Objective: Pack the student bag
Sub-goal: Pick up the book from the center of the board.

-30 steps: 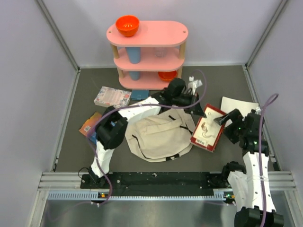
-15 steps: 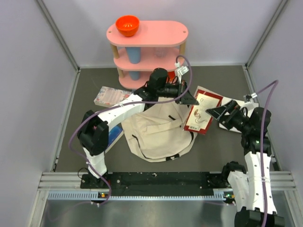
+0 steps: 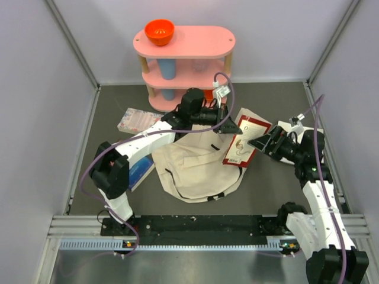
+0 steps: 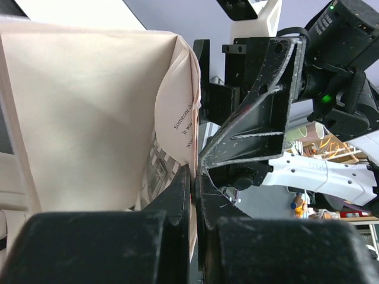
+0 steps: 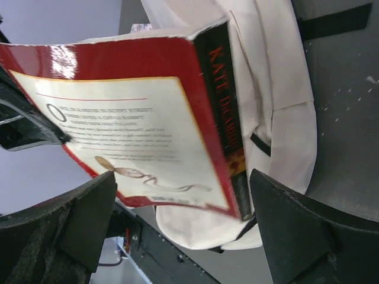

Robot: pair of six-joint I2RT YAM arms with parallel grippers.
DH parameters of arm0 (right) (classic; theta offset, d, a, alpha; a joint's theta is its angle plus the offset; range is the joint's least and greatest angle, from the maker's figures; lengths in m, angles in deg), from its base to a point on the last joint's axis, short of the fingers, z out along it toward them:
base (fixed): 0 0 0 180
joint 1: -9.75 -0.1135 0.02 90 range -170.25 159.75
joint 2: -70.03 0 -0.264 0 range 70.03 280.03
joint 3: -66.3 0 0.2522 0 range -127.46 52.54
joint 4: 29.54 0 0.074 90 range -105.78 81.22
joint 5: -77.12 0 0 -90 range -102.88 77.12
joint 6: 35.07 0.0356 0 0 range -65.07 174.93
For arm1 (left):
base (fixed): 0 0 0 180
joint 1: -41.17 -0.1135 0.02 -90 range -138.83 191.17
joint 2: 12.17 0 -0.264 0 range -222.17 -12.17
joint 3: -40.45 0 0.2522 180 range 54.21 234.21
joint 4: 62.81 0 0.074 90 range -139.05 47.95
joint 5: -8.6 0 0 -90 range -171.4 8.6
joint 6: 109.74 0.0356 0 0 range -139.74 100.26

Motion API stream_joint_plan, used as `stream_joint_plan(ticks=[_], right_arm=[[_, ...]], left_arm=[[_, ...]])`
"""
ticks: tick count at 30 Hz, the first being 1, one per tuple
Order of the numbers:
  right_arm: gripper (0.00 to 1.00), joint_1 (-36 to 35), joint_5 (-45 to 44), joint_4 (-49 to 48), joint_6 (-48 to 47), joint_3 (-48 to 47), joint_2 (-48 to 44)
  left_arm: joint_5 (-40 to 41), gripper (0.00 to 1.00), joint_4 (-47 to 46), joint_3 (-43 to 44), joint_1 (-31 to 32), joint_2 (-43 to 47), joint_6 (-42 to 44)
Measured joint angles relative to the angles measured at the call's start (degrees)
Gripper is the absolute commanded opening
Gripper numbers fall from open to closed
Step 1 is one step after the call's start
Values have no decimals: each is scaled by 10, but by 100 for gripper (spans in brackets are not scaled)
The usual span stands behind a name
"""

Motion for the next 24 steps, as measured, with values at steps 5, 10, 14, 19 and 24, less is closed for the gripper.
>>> stream_joint_plan(ticks=[5, 10, 14, 19, 24], right_arm=[[93, -6, -7, -8, -35, 0, 12], [93, -49, -3, -52, -55, 1, 26], [88, -77, 19, -122, -51, 7, 63], [62, -103, 29, -171, -47, 9, 100], [21, -108, 31, -199, -32, 19, 102]], left_arm=[[0, 0, 6, -3, -7, 19, 9], [-19, 0, 13, -3, -9, 22, 16], [-32, 0, 20, -3, -10, 22, 24], [-33, 0, 27, -4, -17, 22, 31], [-29, 0, 31, -7, -24, 24, 41]])
